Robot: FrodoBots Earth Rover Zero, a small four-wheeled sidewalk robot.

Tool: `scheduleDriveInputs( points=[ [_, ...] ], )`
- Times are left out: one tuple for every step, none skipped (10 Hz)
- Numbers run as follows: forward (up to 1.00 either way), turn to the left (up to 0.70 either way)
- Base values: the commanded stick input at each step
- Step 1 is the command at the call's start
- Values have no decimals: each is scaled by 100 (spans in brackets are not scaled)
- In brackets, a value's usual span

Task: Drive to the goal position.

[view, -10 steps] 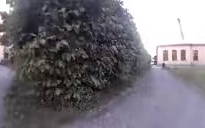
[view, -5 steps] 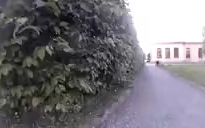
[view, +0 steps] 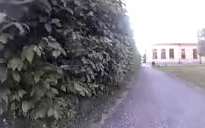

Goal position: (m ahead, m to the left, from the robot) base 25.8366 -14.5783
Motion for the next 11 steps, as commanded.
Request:
scheduleDriveInputs(
  points=[
    [0, -45],
    [0, -45],
    [0, -45],
    [0, -45],
    [0, -45],
    [0, -45],
    [0, -45],
    [0, -45],
    [0, -45],
    [0, -45],
    [0, -45]
  ],
)
